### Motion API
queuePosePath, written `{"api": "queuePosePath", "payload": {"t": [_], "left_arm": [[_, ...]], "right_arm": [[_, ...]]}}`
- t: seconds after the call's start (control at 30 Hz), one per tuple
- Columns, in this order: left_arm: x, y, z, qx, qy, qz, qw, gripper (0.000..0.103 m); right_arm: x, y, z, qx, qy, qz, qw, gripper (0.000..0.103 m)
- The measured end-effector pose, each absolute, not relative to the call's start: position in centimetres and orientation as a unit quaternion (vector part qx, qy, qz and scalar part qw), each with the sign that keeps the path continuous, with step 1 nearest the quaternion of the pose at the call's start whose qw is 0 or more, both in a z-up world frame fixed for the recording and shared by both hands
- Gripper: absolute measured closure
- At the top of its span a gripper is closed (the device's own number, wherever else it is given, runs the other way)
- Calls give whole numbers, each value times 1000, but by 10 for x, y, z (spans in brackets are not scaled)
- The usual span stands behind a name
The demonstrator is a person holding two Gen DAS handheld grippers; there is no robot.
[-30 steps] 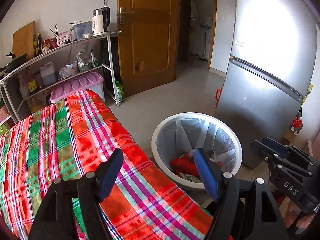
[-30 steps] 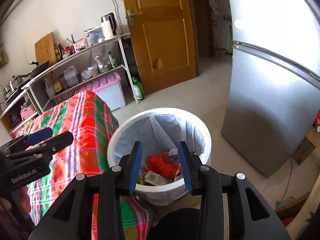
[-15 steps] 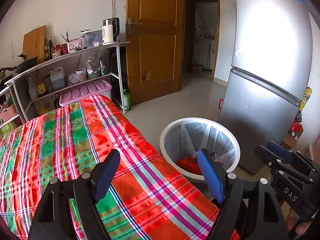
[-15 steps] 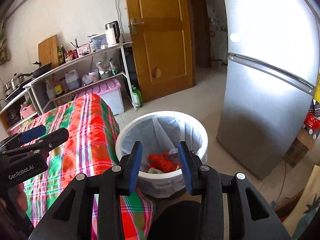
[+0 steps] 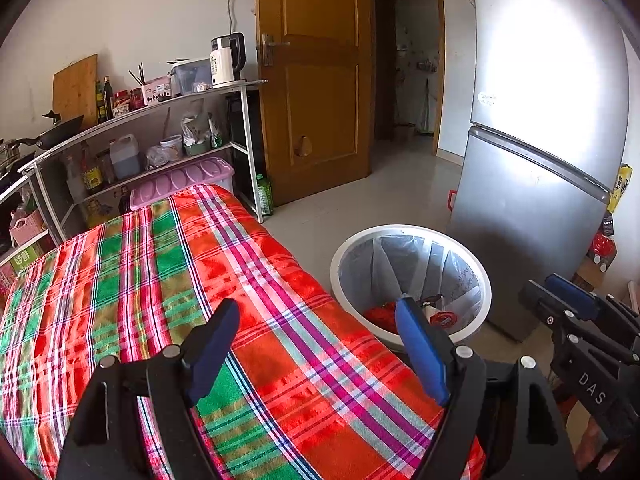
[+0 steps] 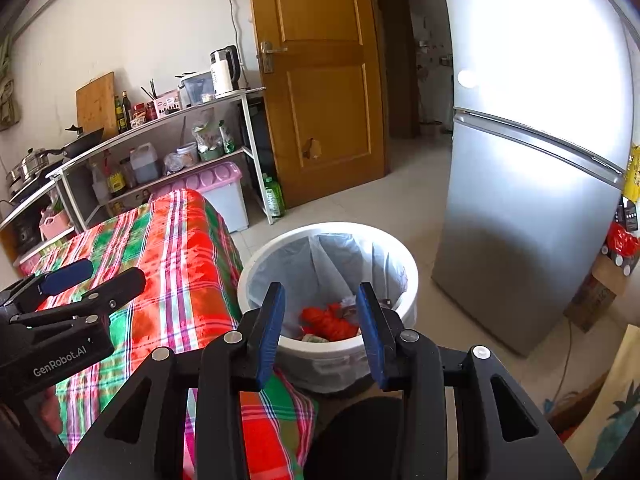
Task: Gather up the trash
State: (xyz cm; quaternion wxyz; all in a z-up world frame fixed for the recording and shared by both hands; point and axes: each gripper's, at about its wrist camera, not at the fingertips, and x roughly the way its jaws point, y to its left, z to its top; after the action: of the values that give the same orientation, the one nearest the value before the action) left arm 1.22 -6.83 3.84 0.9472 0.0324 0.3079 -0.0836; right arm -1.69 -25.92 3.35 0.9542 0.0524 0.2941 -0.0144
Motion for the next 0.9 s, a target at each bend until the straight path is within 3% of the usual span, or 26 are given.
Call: {"api": "queuePosePath", "payload": {"t": [0.9], "left_arm": [[17, -70, 27, 35, 333, -78, 939, 21]], "right_arm": [[-13, -252, 28, 46, 302, -17, 952, 65]]}}
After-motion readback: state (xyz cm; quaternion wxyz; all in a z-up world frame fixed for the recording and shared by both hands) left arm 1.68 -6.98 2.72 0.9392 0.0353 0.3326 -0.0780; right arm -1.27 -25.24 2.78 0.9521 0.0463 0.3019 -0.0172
